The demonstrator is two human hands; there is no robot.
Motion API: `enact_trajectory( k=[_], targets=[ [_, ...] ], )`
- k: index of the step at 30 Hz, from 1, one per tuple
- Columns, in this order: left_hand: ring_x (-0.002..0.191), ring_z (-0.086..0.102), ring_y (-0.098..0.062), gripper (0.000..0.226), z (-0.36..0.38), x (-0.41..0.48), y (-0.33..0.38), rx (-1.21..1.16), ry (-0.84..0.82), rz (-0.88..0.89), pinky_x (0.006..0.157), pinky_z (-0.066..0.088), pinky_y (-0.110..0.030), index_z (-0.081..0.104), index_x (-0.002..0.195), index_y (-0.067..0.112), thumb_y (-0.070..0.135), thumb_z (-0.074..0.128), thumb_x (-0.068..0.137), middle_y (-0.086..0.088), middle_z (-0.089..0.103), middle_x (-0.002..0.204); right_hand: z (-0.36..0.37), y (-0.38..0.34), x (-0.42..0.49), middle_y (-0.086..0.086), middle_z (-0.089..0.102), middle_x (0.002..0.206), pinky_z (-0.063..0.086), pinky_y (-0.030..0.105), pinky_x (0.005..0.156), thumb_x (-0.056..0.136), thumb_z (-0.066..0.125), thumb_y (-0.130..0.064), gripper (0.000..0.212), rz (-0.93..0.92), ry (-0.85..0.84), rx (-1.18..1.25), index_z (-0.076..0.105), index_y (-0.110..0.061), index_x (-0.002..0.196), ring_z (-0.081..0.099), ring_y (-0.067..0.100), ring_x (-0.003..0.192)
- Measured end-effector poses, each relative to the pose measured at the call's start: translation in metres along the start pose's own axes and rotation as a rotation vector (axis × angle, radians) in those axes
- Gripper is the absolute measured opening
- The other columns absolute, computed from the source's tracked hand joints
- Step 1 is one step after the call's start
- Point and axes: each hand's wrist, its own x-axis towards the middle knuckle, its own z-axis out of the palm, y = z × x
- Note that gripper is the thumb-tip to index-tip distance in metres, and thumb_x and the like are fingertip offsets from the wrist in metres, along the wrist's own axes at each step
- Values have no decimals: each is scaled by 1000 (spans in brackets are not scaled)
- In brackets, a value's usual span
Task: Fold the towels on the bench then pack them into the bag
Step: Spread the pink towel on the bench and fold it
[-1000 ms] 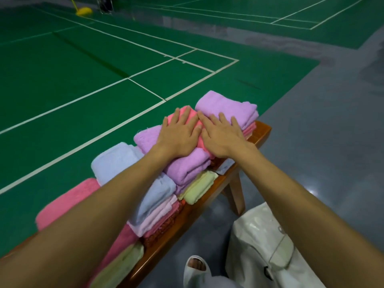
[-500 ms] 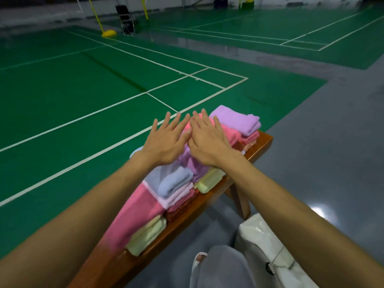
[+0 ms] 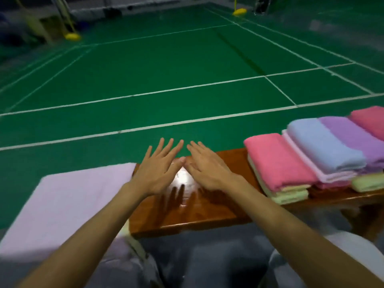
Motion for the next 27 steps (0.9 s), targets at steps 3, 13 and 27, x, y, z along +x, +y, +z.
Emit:
enact_trajectory(
  k=[3, 13, 27],
  targets=[
    [159, 3, -20, 96, -1, -63, -90, -97, 2, -218, 128, 5, -47, 16, 162, 41, 89, -6, 82, 7, 15, 170, 53, -53, 31, 14, 54, 143, 35, 42, 111, 103, 50, -40, 53, -40, -80, 74, 46, -7, 144, 46, 32, 134],
    [111, 60, -41, 39, 17, -208, -293, -28, 364, -809, 94, 51, -50, 68, 121, 5, 33, 61, 95, -20, 67, 124, 167, -153, 96, -1, 67, 59, 62, 41, 65, 78, 66, -33, 16, 295, 9, 415, 69, -19, 71, 68, 28, 60],
    [89, 63, -39, 14, 9, -194, -291, -90, 850, -1068, 77, 45, -40, 80, 95, 7, 12, 68, 89, -18, 71, 97, 176, -167, 101, -3, 67, 69, 56, 36, 58, 80, 72, -14, 11, 112, 304, 256, 73, -15, 70, 60, 18, 64]
  ],
)
